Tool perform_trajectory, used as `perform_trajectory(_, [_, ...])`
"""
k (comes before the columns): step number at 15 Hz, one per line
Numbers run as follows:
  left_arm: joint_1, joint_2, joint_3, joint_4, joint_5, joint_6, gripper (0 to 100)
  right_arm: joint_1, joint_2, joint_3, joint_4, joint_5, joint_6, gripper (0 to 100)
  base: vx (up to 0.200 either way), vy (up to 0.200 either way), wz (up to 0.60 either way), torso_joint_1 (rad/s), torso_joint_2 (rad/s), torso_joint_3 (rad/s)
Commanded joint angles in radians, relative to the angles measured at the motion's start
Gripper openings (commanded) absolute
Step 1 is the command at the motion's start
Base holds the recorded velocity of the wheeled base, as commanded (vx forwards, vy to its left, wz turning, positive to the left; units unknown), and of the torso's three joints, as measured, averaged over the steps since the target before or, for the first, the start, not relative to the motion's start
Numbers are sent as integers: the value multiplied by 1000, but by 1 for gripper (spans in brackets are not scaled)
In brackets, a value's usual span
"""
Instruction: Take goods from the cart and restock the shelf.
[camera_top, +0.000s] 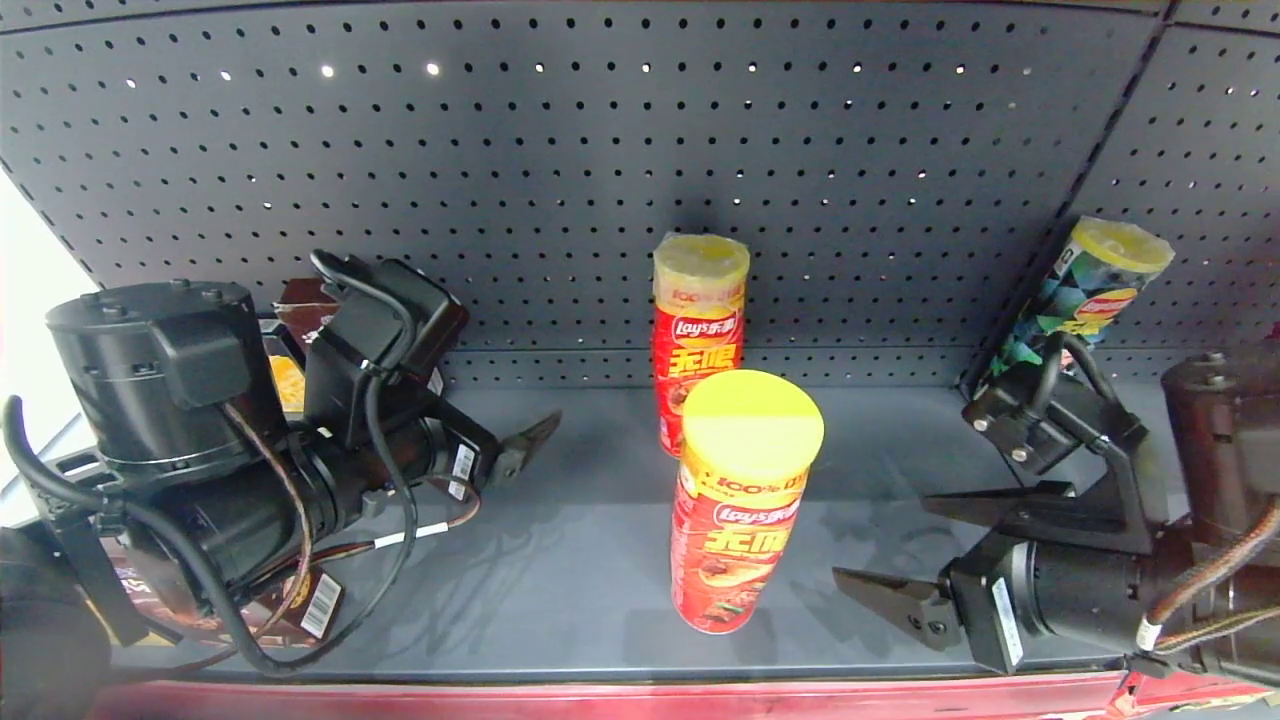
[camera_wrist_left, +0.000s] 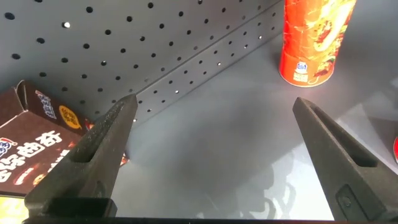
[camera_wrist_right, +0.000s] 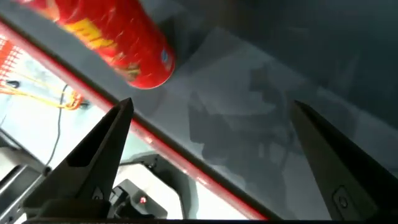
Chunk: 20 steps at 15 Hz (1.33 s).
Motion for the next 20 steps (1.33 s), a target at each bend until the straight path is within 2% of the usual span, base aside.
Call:
perform_trajectory(1, [-1, 11, -2, -5, -1, 1, 100, -7, 74, -43, 1, -15, 0, 100, 0, 0, 0, 0, 0, 0])
perform_trajectory(8, [4, 16, -3, -23, -2, 1, 100, -7, 183, -129, -1, -15, 0, 100, 0, 0, 0, 0, 0, 0])
perform_trajectory(20, [6, 16, -3, -28, -5, -1, 100, -39, 198, -136, -2, -12, -2, 100, 0, 0, 0, 0, 0, 0])
